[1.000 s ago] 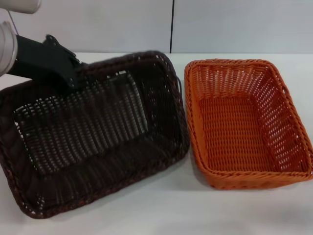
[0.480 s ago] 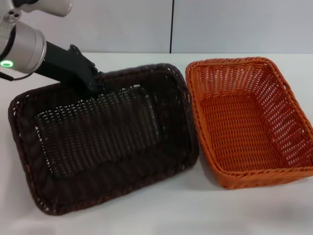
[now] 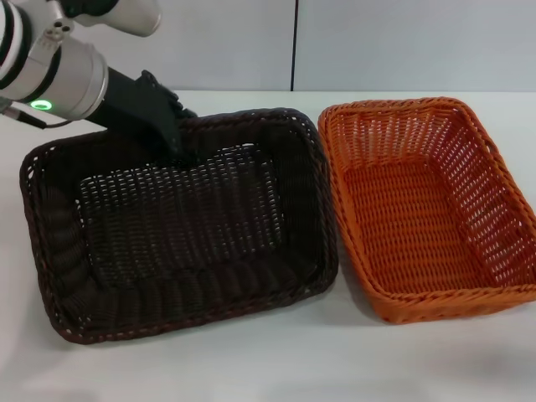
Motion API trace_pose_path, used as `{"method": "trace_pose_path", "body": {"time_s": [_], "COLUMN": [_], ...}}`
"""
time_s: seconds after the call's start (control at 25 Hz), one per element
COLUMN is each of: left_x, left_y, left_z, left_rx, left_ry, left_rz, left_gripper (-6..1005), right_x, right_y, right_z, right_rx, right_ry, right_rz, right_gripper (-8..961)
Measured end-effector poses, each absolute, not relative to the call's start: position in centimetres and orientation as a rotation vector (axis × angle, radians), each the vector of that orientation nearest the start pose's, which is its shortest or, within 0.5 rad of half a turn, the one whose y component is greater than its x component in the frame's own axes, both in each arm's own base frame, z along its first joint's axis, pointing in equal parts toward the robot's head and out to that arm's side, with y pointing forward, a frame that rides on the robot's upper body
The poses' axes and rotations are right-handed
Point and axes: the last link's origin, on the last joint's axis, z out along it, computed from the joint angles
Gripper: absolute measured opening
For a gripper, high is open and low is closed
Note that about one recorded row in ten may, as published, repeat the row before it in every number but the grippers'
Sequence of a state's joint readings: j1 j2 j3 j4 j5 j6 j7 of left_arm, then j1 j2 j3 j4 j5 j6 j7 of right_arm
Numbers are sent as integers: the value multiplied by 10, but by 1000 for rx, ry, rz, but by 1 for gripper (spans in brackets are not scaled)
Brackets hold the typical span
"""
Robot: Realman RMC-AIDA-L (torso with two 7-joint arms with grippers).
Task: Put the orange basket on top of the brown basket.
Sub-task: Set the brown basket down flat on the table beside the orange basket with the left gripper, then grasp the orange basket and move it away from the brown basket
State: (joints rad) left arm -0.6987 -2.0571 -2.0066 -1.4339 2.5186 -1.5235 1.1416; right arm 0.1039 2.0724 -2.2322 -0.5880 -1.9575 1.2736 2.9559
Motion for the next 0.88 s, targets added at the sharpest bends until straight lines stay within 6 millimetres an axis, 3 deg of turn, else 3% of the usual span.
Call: {"method": "trace_pose_path", "body": {"time_s": [0.24,0.32,0.4,0.44,0.52,0.6,0.72,0.88], "left_x": [-132,-106,-106,-98,-104,-126,-157,-203], "left_y": [396,408,408,410,408,391,362,321], "left_z": [58,79,79,92,104,115,116,104], "left_rx": [-2650,-2445,-2445,-2327,-2188,-1982,-1744,-1444], "left_ry": [-132,-19,-19,-60,-138,-194,-216,-238], "left_rz": [297,84,84,-50,-169,-333,-424,-405], "left_gripper": [573,648,723,760,767,774,785,788], "right_x": [355,355,354,351,343,330,300,256], "right_y": [261,261,261,263,269,280,302,334], "right_z": [22,23,25,25,28,33,40,49], "right_rx": [-1064,-1057,-1046,-1044,-1072,-1162,-1343,-1581], "right_ry": [633,634,638,647,669,701,710,710], "right_rz": [654,653,665,680,721,767,806,735], "right_gripper": [680,680,680,680,680,680,680,680]}}
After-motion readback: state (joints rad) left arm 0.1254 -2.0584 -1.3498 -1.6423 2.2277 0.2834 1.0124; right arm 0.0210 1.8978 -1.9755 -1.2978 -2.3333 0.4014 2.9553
